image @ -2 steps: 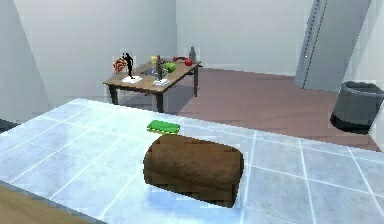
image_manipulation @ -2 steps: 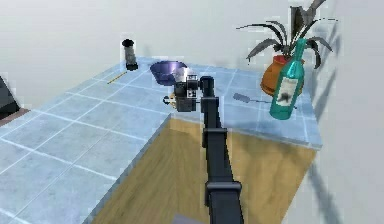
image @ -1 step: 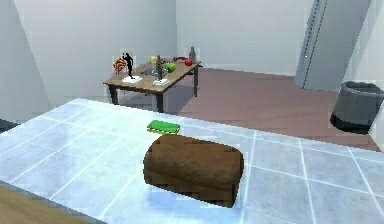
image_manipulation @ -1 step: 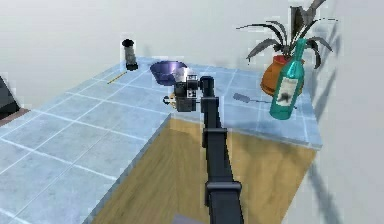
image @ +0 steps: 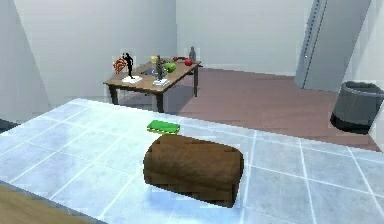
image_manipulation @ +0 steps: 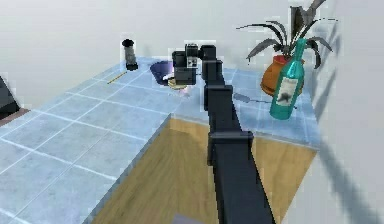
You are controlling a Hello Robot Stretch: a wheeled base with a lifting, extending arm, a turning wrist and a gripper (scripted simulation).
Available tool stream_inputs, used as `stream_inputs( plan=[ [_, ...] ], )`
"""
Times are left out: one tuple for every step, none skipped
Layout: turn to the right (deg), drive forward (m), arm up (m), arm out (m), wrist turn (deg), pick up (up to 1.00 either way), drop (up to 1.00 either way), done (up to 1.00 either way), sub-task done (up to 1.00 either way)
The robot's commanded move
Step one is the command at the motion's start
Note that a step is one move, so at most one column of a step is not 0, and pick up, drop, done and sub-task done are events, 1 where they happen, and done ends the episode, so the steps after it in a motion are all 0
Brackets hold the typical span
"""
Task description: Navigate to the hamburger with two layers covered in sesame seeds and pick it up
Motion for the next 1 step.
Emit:
stream_inputs(
  plan=[
    [0.0, 0.00, 0.00, 0.00, 0.0, 0.00, 0.00, 1.00, 0.00]
  ],
)
